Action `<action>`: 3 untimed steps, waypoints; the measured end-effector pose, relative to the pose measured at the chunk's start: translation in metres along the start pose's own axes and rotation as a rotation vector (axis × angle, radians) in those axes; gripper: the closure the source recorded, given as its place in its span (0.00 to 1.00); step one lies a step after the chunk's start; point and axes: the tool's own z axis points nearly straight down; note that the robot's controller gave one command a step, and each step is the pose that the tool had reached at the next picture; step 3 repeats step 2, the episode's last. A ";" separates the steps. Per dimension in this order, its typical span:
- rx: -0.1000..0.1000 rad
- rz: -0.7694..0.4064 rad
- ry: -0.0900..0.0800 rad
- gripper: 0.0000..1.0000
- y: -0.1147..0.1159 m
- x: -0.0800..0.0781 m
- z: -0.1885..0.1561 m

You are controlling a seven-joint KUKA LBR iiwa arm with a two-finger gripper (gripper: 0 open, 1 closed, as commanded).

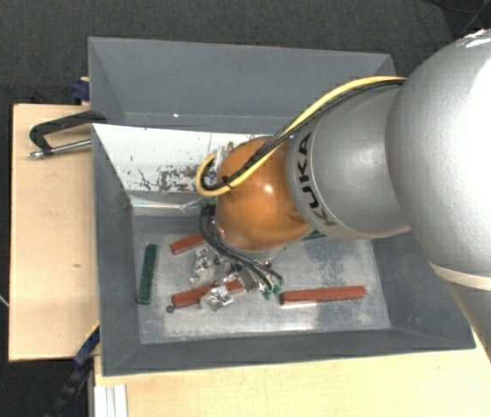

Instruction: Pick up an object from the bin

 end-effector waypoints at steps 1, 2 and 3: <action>0.000 0.000 -0.001 1.00 0.000 0.000 0.000; 0.002 0.026 -0.012 1.00 -0.010 0.011 -0.195; 0.002 0.026 -0.012 1.00 -0.010 0.011 -0.195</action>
Offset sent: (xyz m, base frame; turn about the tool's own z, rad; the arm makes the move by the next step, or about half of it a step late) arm -0.0060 -0.0174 0.2394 0.0316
